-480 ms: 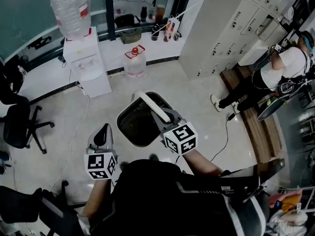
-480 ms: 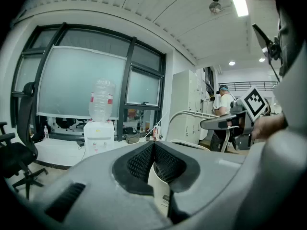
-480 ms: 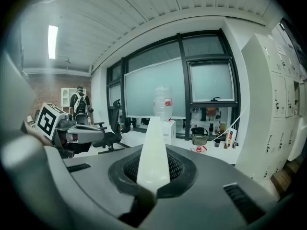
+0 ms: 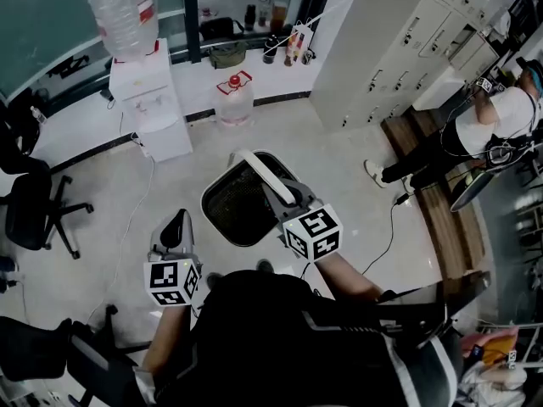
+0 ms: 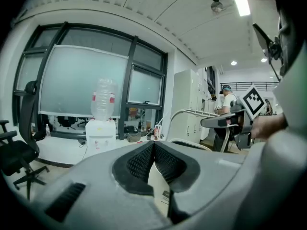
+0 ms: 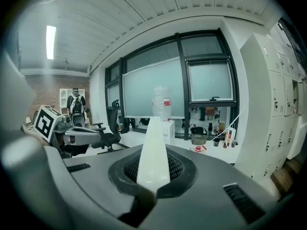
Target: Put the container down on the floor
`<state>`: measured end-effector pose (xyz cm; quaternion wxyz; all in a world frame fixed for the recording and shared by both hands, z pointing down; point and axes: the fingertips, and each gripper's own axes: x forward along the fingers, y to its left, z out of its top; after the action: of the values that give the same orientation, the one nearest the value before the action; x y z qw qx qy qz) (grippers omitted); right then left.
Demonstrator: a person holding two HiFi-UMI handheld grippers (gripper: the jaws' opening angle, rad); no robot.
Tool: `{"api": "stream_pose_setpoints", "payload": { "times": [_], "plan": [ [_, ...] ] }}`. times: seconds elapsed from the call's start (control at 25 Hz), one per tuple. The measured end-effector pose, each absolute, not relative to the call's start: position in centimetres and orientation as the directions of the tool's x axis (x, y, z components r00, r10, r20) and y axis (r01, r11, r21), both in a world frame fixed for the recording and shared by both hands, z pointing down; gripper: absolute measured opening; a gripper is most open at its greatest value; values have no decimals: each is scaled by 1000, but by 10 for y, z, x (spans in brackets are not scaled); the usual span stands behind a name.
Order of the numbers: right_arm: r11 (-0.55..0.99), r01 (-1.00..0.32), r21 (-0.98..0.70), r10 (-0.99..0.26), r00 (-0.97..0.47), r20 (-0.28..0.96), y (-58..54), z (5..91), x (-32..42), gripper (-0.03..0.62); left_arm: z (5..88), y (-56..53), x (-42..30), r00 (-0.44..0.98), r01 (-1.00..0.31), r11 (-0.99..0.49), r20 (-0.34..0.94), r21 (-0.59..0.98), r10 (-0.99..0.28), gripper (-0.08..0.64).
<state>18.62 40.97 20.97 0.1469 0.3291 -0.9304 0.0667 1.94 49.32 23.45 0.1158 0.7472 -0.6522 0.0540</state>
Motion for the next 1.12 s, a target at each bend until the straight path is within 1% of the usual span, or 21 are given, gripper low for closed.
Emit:
{"api": "stream_pose_setpoints", "payload": {
  "times": [0.24,0.52,0.92,1.12],
  "plan": [
    [759,-649,-59,-602,-733,317,405,212,179,15,237,495,9,140,-987,-119,232,104,-963,12],
    [744,-666,-55,-620,-719,315,405,211,167,15,239,504,-14,137,-988,-115,229,108,-964,12],
    [701,-711,-46,-674,-683,281,402,201,137,15,244,511,-56,180,-980,-157,205,125,-962,12],
    [693,-719,-54,-680,-677,282,391,197,125,15,241,509,-64,201,-976,-179,204,124,-958,12]
  ]
}}
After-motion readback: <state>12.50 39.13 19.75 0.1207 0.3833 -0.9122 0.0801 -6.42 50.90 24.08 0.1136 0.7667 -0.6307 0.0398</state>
